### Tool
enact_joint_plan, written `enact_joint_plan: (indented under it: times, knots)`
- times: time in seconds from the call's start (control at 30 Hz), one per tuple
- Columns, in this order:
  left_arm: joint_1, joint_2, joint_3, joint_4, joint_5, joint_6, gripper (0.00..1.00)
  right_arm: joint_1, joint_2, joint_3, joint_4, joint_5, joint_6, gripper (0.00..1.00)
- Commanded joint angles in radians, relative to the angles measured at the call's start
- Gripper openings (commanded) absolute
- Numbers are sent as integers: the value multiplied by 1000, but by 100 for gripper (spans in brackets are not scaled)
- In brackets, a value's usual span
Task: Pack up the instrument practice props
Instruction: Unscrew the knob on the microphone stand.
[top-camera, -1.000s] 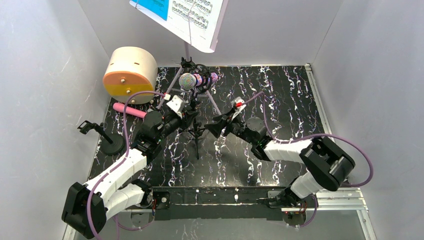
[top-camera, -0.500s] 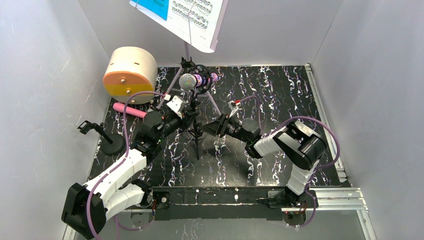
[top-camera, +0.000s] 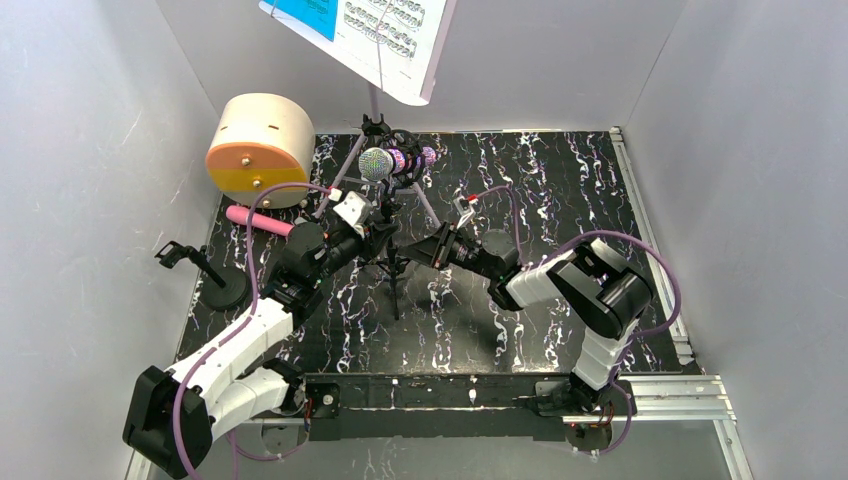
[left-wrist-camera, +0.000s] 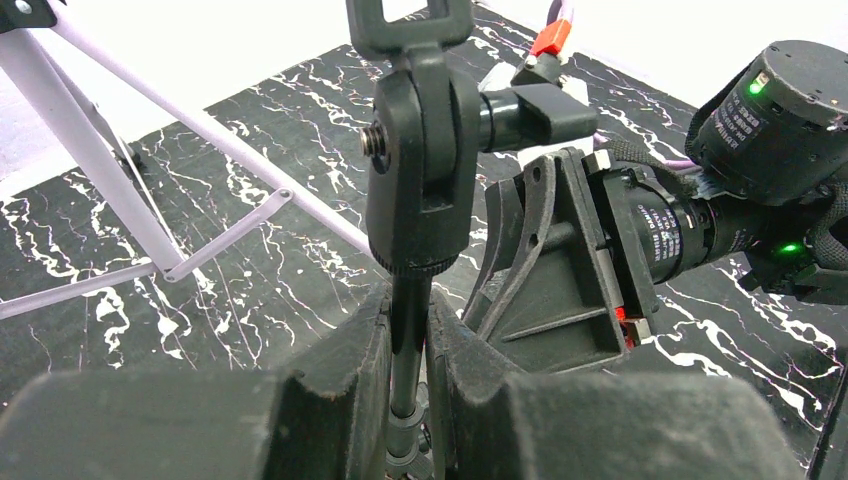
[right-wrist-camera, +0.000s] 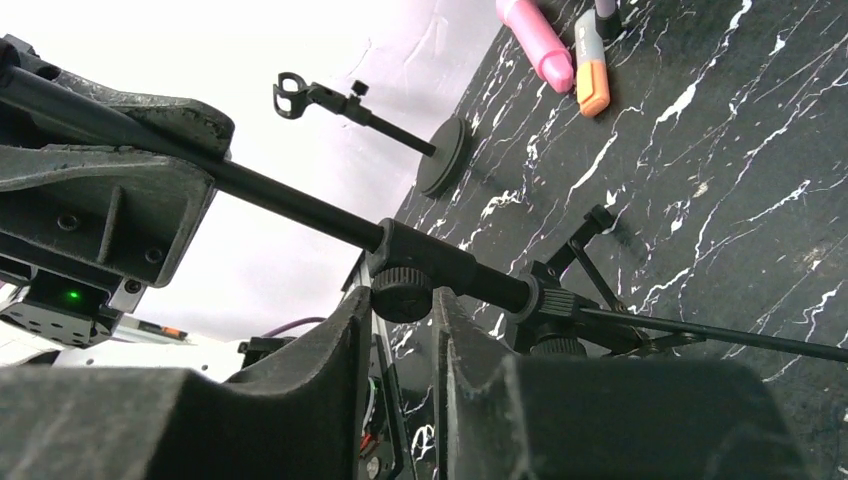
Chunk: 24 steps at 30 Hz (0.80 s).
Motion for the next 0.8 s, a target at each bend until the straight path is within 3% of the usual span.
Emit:
enact_joint_plan:
  times: [0.0,0.27,0.43,0.6,0.77]
  knots:
    - [-18,15,-28,-150,65,-24,0,4,-6,66,22,-30,-40,25]
    - [-18,17,-27,-148,70,-27,0,4,-60,94,-159,-3,-223,1]
    - [-18,17,-27,-148,72,-28,0,19,-118,123,-304,30,-497,1]
    - [-18,20,-26,-146,78,-31,0,71,-158,157,-438,102,-868,1]
    - [-18,21,-30,-135,82,-42,0,195,-154,182,-513,293,-1418,1]
